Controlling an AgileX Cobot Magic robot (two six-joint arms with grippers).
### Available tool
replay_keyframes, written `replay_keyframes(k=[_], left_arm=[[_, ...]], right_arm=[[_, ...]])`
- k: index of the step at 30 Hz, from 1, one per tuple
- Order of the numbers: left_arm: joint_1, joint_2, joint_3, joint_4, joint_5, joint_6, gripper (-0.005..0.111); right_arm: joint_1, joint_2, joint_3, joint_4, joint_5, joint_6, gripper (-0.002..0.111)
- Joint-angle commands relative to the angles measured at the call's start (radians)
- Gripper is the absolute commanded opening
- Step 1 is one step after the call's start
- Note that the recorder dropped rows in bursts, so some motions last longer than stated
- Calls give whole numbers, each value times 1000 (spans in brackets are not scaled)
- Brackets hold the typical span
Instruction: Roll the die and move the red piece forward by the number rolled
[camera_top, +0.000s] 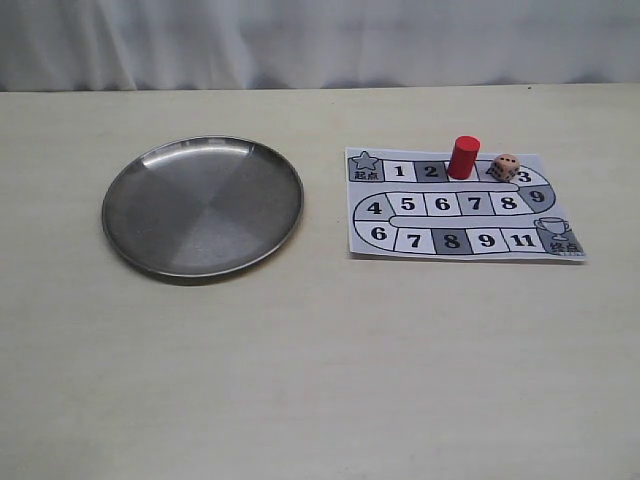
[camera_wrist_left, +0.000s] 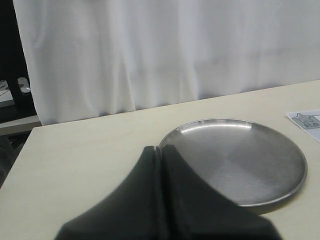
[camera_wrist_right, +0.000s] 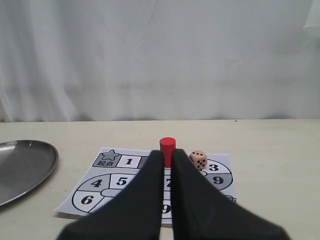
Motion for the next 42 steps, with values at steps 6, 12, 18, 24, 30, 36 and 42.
replay_keyframes(k=[6, 12, 18, 24, 30, 36, 42], left_arm=[[-2, -1, 2, -4, -9, -2, 0], [-2, -1, 2, -4, -9, -2, 0], [-2, -1, 2, -4, -9, -2, 0], [-2, -1, 2, -4, -9, -2, 0], [-2, -1, 2, -4, -9, -2, 0], [-2, -1, 2, -4, -9, -2, 0], [-2, -1, 2, -4, -9, -2, 0]], right_arm=[[-4, -9, 2, -8, 24, -11, 4], [-4, -9, 2, -8, 24, -11, 4], [-4, -9, 2, -8, 24, -11, 4], [-4, -9, 2, -8, 24, -11, 4], [-4, -9, 2, -8, 24, -11, 4], [-4, -9, 2, -8, 24, -11, 4], [-4, -9, 2, -8, 24, -11, 4]])
